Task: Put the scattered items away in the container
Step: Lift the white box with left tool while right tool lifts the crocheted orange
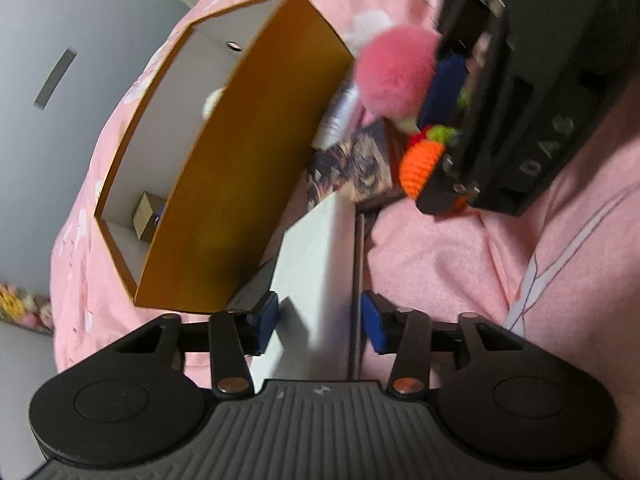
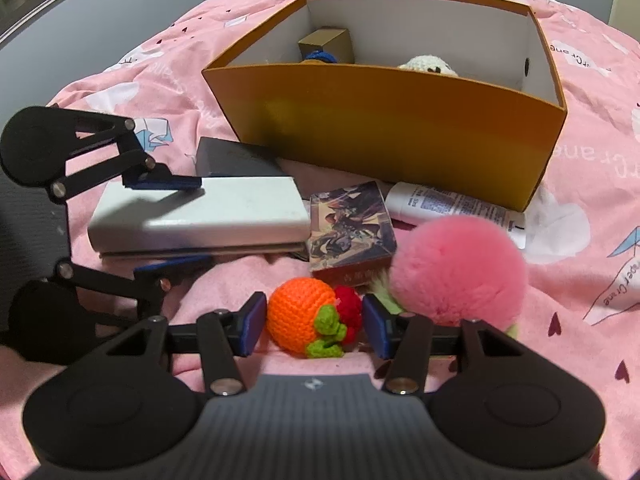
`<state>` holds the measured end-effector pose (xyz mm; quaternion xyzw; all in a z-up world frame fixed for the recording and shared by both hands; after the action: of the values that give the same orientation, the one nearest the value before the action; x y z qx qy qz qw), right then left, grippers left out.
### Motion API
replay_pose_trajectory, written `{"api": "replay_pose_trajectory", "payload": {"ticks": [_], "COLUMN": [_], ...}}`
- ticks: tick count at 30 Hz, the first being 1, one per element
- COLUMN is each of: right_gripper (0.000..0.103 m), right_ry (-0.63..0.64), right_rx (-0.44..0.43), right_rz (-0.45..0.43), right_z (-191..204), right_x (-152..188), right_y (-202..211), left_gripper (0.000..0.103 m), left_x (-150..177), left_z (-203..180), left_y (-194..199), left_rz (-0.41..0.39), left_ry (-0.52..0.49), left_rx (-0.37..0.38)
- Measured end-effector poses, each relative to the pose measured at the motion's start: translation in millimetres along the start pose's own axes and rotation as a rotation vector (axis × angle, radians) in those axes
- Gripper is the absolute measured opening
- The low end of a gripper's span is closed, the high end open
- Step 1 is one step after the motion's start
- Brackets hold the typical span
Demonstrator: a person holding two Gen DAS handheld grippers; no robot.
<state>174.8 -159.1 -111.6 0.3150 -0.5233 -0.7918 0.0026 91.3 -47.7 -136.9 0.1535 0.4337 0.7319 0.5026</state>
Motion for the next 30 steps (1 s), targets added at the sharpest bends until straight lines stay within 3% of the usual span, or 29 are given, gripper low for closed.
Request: {"api": "replay_pose_trajectory", "payload": {"ticks": [5,19,22,30], "right_gripper": [0.055,0.055,0.055,0.055], "right_ry": [-0.012,-0.005,0.012,-0.020], "right_rx": [-0.009,-0.003,-0.013,-0.093], "right_rz": [0.012,0.046,0.038,-0.034], "right_z": [-2.0,-5.0,-3.1,-3.4], "right_x": [-0.7,4.1,3.1,-16.3], "right_y": [0.4,-3.9,0.3,29.6], "left_gripper": [0.039,0.037,0.037,0.033], "left_x": [4.5,-0.4,4.6,22.2], "left_z": [26.8,22.6,31.2,60.2], "left_y": [14.4,0.6,6.2,24.0], "left_rz": [-0.032,-0.013,-0.033,-0.105], "left_ry": [0.105,0.072,0.154,0.486], "left_rx": [0.041,0.062,0.077,0.160]}}
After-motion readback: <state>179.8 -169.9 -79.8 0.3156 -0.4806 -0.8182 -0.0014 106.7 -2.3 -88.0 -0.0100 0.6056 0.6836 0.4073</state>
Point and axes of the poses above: each gripper's, at about its wrist camera, not at the fingertips, and y roughly against the way its jaws point, z to its left, x to its underside, the point moved 3 cm from there along -y, roughly the way its jaws point, and after that the axes turned 12 degrees about -y, right-handed, at the moved point
